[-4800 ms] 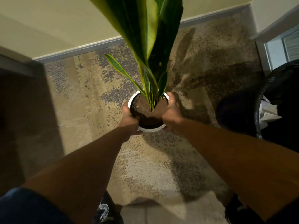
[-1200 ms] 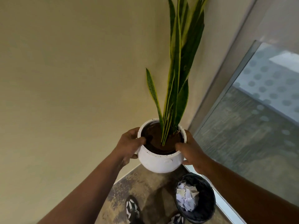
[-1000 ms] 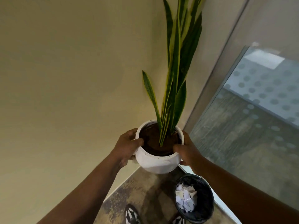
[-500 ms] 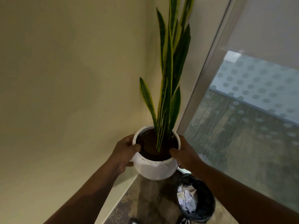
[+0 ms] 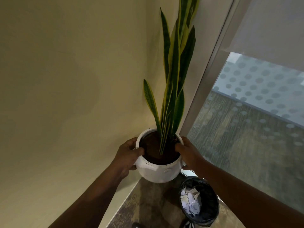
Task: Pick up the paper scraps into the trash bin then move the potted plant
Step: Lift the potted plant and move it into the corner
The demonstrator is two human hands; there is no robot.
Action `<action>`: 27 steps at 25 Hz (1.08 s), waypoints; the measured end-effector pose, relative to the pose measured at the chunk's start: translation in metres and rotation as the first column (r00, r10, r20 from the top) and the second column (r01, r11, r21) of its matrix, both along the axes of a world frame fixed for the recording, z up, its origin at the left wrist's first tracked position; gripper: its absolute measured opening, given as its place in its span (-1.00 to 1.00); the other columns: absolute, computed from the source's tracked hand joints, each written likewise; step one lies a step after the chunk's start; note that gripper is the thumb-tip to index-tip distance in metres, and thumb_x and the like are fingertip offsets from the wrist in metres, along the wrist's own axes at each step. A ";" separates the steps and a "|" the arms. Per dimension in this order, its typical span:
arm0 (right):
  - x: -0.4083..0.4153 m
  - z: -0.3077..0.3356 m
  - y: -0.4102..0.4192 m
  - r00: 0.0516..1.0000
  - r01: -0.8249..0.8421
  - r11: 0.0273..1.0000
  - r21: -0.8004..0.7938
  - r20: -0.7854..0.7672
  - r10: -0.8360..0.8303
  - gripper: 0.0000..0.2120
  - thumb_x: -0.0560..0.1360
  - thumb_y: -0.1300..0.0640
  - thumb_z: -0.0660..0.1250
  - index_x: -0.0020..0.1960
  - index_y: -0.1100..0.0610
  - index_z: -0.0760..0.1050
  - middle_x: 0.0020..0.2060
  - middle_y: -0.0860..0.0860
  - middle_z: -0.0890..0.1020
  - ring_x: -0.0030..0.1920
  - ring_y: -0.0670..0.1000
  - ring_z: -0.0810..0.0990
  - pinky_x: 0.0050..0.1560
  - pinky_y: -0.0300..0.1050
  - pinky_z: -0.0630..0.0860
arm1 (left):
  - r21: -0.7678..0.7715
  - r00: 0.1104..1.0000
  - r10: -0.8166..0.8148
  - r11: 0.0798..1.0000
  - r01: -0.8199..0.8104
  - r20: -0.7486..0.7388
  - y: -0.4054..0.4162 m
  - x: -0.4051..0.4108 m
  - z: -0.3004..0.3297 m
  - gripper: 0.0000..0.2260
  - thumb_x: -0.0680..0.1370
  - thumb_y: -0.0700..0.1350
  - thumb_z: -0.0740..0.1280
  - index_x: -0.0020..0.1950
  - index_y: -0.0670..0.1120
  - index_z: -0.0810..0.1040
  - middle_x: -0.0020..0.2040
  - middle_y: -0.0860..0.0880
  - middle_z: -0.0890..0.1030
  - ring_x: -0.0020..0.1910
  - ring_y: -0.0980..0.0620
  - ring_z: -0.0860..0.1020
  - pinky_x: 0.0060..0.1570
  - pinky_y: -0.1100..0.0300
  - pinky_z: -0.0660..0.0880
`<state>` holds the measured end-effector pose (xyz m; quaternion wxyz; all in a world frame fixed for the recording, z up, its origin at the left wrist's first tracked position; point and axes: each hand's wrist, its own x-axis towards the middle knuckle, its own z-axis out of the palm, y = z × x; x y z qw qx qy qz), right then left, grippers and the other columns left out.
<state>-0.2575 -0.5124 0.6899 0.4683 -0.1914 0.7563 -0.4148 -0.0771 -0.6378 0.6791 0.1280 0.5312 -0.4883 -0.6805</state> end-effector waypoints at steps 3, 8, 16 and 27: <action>-0.010 -0.005 -0.002 0.988 0.072 0.996 0.049 0.137 -0.078 -0.75 0.59 0.10 0.19 0.26 -0.04 0.43 0.11 -0.01 0.54 0.13 0.11 0.52 0.16 0.24 0.52 | -0.014 1.000 -0.015 1.000 0.015 0.000 -0.004 0.001 -0.004 -0.55 0.46 -0.31 0.37 0.18 0.19 0.60 0.12 0.03 0.67 -0.02 -0.09 0.65 0.04 -0.16 0.58; -0.029 -0.019 0.006 0.942 -0.002 0.992 0.126 0.333 -0.041 -0.74 0.56 0.01 0.31 0.25 -0.06 0.49 0.24 0.08 0.50 0.20 0.22 0.53 0.03 0.28 0.61 | -0.022 0.995 -0.096 0.995 0.096 0.008 -0.014 0.007 -0.015 -0.53 0.45 -0.27 0.38 0.23 0.21 0.60 0.12 0.02 0.68 0.05 -0.11 0.65 0.05 -0.19 0.61; -0.049 -0.053 0.015 0.945 -0.036 0.997 0.069 0.328 0.011 -0.70 0.58 0.18 0.23 0.24 -0.12 0.46 0.09 0.10 0.59 0.04 0.22 0.61 -0.12 0.24 0.65 | 0.038 0.999 -0.019 0.999 0.020 -0.031 -0.001 -0.013 -0.050 -0.69 0.50 -0.21 0.44 0.19 0.01 0.52 0.23 -0.08 0.61 0.13 -0.11 0.60 0.15 -0.11 0.55; -0.126 -0.176 0.009 0.931 -0.129 0.983 0.128 0.358 0.075 -0.44 0.49 0.13 0.39 0.39 -0.20 0.27 0.24 0.16 0.55 0.08 0.28 0.65 -0.11 0.34 0.66 | 0.250 0.998 0.070 0.966 -0.070 0.009 0.055 -0.075 -0.151 -0.49 0.58 -0.20 0.31 0.39 0.32 0.42 0.26 -0.02 0.59 0.22 -0.22 0.56 0.25 -0.29 0.48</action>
